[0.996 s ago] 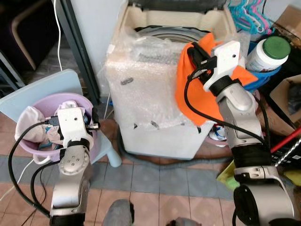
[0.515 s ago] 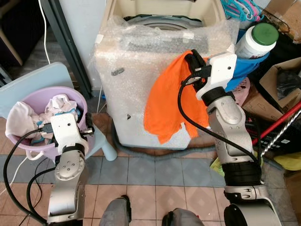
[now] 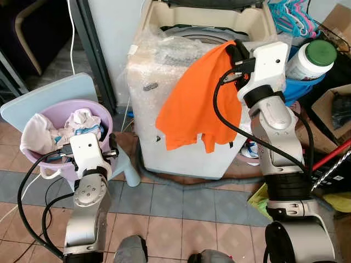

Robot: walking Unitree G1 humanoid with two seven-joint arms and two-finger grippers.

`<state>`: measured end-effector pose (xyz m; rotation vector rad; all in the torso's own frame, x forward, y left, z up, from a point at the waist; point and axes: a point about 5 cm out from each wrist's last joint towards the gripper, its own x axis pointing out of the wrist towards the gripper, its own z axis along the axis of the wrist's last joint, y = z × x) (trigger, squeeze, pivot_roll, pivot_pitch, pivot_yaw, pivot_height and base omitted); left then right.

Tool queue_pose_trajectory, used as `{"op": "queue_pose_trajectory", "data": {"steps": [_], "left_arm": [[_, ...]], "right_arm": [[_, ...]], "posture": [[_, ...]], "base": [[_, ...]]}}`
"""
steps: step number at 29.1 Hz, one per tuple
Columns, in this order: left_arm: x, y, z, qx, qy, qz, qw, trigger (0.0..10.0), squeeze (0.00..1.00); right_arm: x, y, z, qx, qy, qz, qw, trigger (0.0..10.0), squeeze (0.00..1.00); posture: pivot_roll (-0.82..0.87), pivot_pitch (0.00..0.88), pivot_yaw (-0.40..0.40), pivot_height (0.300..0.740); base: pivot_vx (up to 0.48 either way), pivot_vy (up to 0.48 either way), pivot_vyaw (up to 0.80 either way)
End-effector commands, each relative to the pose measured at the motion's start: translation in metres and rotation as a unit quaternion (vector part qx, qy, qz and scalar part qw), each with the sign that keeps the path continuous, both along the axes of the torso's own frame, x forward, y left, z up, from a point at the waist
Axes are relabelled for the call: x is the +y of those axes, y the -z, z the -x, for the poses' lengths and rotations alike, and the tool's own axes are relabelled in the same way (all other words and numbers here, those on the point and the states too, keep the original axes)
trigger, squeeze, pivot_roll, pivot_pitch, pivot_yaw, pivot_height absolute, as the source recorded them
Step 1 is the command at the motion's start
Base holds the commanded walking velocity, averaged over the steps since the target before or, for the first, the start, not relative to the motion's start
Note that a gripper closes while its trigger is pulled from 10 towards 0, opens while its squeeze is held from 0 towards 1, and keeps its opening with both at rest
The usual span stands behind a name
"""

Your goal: Clothes washing

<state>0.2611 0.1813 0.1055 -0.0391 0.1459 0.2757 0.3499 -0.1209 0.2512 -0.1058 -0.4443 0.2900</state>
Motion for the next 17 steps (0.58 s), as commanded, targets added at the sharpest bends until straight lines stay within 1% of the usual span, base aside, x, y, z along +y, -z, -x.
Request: {"op": "queue_pose_trajectory", "data": {"steps": [1, 8, 11, 13, 14, 16, 17], "left_arm": [[-0.003, 0.001, 0.0, -0.001, 0.007, 0.006, 1.0, 10.0, 0.0], [-0.006, 0.0, -0.003, -0.005, 0.012, 0.009, 1.0, 10.0, 0.0], [-0.009, 0.0, -0.005, -0.004, 0.013, 0.015, 1.0, 10.0, 0.0], [-0.011, 0.0, -0.005, -0.002, 0.017, 0.013, 1.0, 10.0, 0.0], [-0.011, 0.0, -0.005, -0.002, 0.017, 0.013, 1.0, 10.0, 0.0], [-0.012, 0.001, -0.006, -0.001, 0.02, 0.013, 1.0, 10.0, 0.0], [-0.012, 0.001, -0.006, -0.001, 0.02, 0.013, 1.0, 10.0, 0.0]], "right_arm": [[-0.007, -0.009, -0.001, -0.016, 0.012, -0.001, 1.0, 10.0, 0.0], [-0.006, -0.01, -0.002, -0.016, 0.0, -0.005, 1.0, 10.0, 0.0], [-0.002, -0.015, -0.002, -0.025, -0.031, 0.0, 0.999, 10.0, 0.0], [0.003, -0.022, -0.004, -0.038, -0.057, 0.026, 0.997, 10.0, 0.0], [0.003, -0.022, -0.004, -0.038, -0.057, 0.026, 0.997, 10.0, 0.0], [0.009, -0.037, -0.011, -0.053, -0.079, 0.043, 0.995, 10.0, 0.0], [0.009, -0.037, -0.011, -0.053, -0.079, 0.043, 0.995, 10.0, 0.0]], "posture": [[0.0, 0.099, -0.04, 0.74], [0.0, 0.093, -0.037, 0.74], [0.0, 0.092, -0.032, 0.74], [-0.01, 0.09, -0.028, 0.74], [-0.01, 0.09, -0.028, 0.74], [-0.01, 0.09, -0.028, 0.74], [-0.01, 0.09, -0.028, 0.74]], "base": [[0.439, 0.0, 0.0], [0.439, 0.0, 0.0], [0.435, 0.0, 0.0], [0.399, 0.264, 0.53], [0.398, 0.266, 0.52], [0.396, 0.27, 0.52], [0.394, 0.27, 0.52]]}}
